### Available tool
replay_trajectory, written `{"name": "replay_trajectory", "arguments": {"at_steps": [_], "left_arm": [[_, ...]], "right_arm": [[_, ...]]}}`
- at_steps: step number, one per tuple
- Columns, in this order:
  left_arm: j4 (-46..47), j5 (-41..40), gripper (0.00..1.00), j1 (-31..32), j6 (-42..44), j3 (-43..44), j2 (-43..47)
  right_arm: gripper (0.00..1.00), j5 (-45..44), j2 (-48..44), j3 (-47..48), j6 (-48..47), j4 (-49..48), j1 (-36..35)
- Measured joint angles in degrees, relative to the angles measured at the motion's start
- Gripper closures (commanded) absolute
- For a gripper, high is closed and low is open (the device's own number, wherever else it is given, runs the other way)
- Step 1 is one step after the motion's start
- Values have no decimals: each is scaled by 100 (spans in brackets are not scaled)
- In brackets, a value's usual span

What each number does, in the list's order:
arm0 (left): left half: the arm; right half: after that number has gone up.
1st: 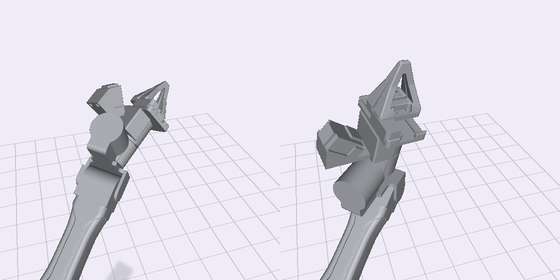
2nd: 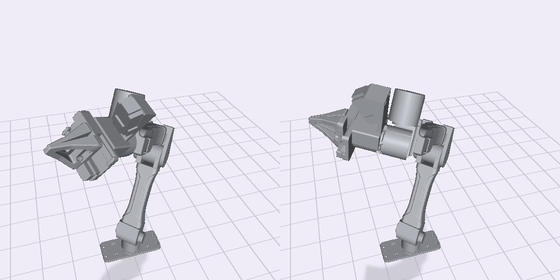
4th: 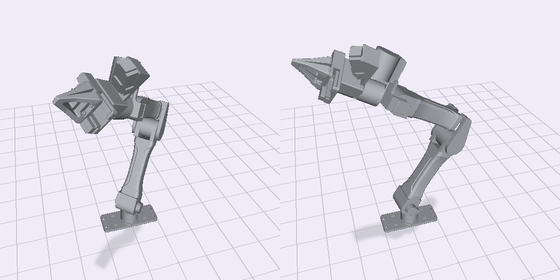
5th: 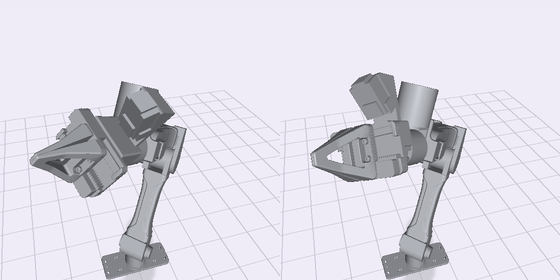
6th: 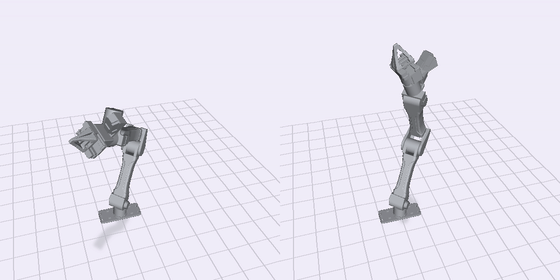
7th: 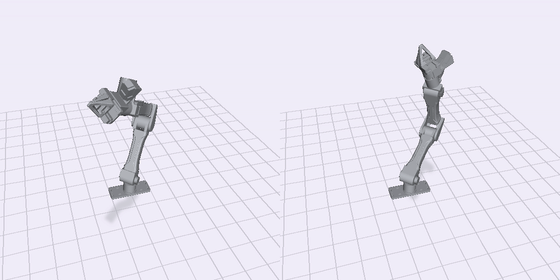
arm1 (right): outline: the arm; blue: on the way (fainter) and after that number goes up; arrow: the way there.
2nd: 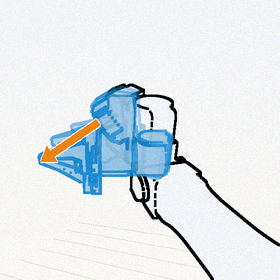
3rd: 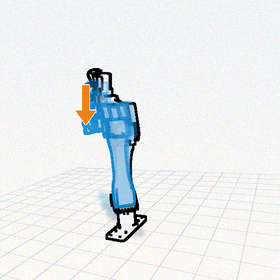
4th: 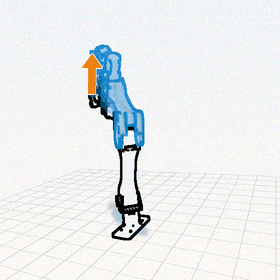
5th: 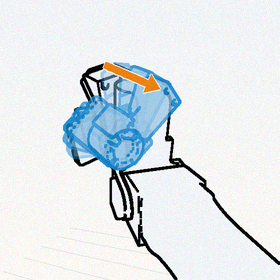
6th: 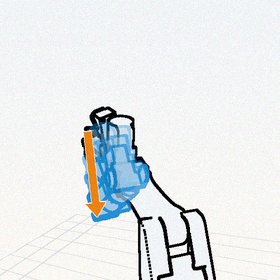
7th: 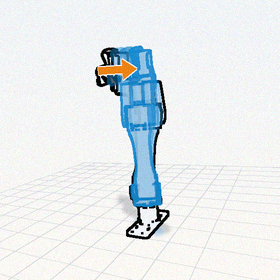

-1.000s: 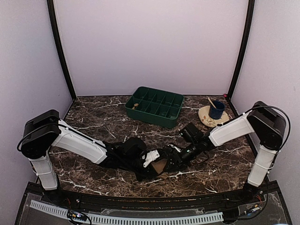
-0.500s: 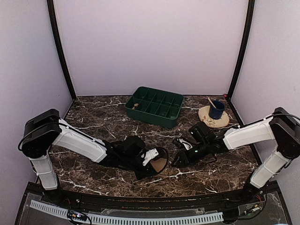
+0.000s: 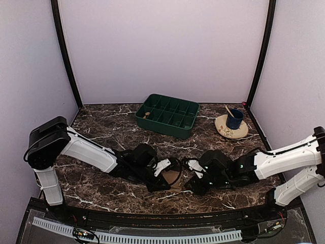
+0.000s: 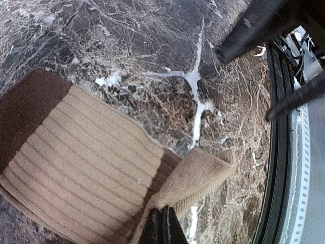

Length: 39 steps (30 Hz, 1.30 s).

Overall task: Roll the socks
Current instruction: Roll the sock at the center of the board.

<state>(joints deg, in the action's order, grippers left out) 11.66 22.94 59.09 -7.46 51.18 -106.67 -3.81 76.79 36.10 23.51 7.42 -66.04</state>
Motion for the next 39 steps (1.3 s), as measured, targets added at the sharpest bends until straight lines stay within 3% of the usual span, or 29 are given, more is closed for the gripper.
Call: {"name": "replay_trajectory", "arguments": {"at_steps": [8,15,21,26,39], "left_arm": [[-44,372,100,-105,-116,105,-133],[-61,667,100,-225,-138,107,-201],[-39,837,100,-275,-138,107,-238],[-9,957,100,-319,-138,107,-271],[50,1165,100,-389,-136,107,-326]], "right_arm": [[54,-1613,210,221,-634,306,-1327],[52,-2367,929,708,-1360,350,-2072],[43,-2712,1460,903,-1989,328,-2153],[42,-2916,1768,935,-2444,243,-2144],[47,-2798,2050,1117,-3195,33,-1639]]}}
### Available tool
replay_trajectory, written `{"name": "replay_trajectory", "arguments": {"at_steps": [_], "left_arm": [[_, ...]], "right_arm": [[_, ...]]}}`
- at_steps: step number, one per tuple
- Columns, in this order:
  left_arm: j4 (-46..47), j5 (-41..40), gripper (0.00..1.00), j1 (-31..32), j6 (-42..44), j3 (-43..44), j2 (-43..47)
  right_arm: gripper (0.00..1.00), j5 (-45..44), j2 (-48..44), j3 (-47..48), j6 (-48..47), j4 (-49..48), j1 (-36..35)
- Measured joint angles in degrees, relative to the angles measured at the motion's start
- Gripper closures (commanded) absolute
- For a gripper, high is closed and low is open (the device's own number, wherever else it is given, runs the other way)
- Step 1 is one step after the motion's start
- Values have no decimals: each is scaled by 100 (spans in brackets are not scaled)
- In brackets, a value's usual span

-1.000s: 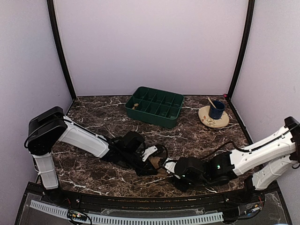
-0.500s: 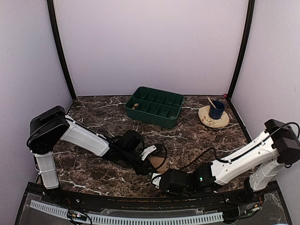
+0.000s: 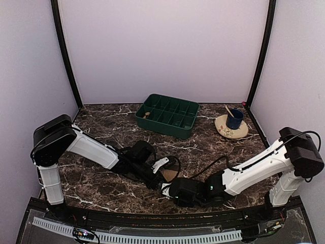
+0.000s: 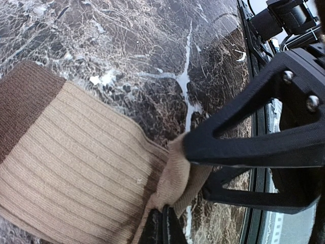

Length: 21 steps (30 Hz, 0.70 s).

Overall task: Roll the socks
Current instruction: Roll the sock at the center of the board.

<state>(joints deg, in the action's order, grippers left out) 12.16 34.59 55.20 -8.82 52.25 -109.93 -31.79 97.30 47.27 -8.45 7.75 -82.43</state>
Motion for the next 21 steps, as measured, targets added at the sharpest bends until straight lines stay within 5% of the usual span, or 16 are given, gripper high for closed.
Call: {"name": "replay_trajectory", "arguments": {"at_steps": [21], "left_arm": [[101,238,100,-87,-13,-59,-42]], "right_arm": [[70,507,129,81,-374,-2,203]]}}
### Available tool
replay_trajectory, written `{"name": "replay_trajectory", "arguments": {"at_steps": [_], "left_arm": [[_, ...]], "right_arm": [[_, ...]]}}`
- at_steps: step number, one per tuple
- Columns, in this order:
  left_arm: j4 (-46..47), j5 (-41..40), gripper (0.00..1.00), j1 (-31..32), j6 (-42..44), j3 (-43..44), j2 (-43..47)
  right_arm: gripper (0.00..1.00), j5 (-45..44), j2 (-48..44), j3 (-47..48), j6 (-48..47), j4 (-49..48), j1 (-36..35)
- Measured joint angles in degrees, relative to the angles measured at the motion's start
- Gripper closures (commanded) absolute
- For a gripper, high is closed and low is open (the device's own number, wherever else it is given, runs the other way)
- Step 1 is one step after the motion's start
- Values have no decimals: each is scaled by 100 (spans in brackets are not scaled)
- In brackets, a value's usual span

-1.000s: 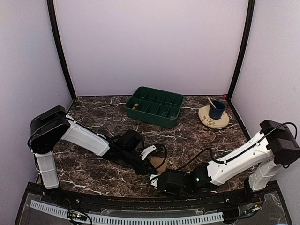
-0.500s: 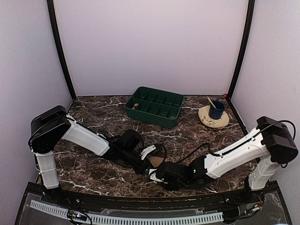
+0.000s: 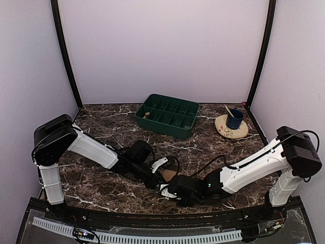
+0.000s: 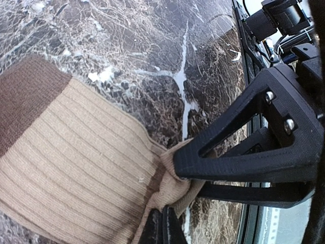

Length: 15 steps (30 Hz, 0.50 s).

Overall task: Roll the socks
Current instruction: Roll the sock at the center of the board.

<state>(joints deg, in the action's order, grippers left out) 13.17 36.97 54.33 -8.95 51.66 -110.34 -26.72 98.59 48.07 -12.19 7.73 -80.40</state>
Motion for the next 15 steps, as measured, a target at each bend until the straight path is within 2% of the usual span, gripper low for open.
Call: {"name": "replay_trajectory", "arguments": {"at_steps": [6,10,13,15], "left_arm": [[37,103,100,-35,-52,-37,-2],[37,160,99,-63,-98,-55,-2],[37,166,86,-87,-168,-96,33],[31,162,83,-109,-232,-160,109]], "right_arm": [[86,192,103,96,-70,-4,85],[90,387,162,157,-85,4,166],[92,568,162,184,-81,22,249],[93,734,162,214,-79,33,323]]}}
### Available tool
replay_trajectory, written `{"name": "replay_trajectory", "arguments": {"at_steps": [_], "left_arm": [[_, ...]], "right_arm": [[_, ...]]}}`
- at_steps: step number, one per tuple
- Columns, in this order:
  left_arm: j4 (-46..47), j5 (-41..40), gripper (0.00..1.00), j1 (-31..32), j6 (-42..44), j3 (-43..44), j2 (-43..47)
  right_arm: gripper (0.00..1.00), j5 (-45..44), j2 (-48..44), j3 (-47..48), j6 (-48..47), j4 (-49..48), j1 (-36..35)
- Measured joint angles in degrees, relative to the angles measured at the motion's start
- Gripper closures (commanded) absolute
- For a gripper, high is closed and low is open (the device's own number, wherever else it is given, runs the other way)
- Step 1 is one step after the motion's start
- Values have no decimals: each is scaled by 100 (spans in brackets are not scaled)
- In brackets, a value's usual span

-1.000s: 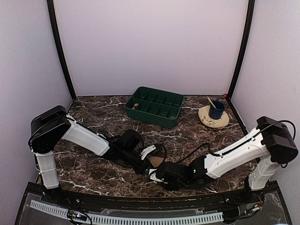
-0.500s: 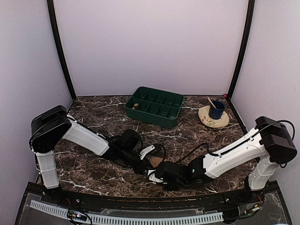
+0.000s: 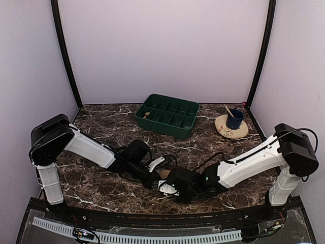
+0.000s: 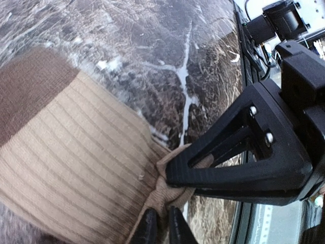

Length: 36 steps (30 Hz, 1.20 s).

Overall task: Roll the socks
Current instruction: Roll the sock at the center of the board.

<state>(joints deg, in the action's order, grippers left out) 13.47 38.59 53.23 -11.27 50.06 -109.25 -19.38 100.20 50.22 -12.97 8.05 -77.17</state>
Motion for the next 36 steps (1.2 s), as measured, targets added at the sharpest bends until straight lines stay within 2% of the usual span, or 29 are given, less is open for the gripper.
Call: {"name": "replay_trajectory", "arguments": {"at_steps": [4,15,29,36], "left_arm": [[-109,-76,80,-72,-114,-118,221],[-136,-358,70,-225,-452,-643,789],[7,-1082,67,-299,-608,-1488,1611],[398,-1399,65,-299,-557,-1923,2490]], "right_arm": [[96,422,4,96,68,11,201],[97,1897,20,258,457,114,907],[96,3967,404,772,774,717,1746],[96,5101,673,907,944,879,1993]]}}
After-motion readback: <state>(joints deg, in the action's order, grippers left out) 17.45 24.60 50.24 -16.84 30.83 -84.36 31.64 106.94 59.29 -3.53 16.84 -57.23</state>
